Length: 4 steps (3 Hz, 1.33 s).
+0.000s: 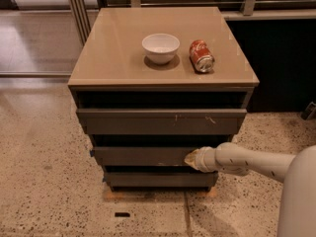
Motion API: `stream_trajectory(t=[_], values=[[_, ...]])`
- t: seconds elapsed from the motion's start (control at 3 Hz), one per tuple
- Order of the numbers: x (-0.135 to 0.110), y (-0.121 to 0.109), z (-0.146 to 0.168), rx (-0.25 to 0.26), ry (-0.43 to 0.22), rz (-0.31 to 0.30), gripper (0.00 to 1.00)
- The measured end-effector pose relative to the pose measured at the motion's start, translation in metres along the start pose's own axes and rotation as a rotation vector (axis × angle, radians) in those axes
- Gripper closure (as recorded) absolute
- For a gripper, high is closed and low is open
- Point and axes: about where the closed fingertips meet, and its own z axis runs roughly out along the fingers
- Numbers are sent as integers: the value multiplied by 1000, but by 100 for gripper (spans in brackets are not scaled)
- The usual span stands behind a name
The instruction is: Close middle drawer
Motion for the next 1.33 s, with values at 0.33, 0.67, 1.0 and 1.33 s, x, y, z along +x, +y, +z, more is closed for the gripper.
stream_trajectory(t=[0.33,0.67,1.0,1.33], values=[[2,-2,0,3,3,1,100],[14,14,1,-27,6,31,100],[21,46,-4,-110,-32,71,100],[22,54,-6,-138,-36,75,82]])
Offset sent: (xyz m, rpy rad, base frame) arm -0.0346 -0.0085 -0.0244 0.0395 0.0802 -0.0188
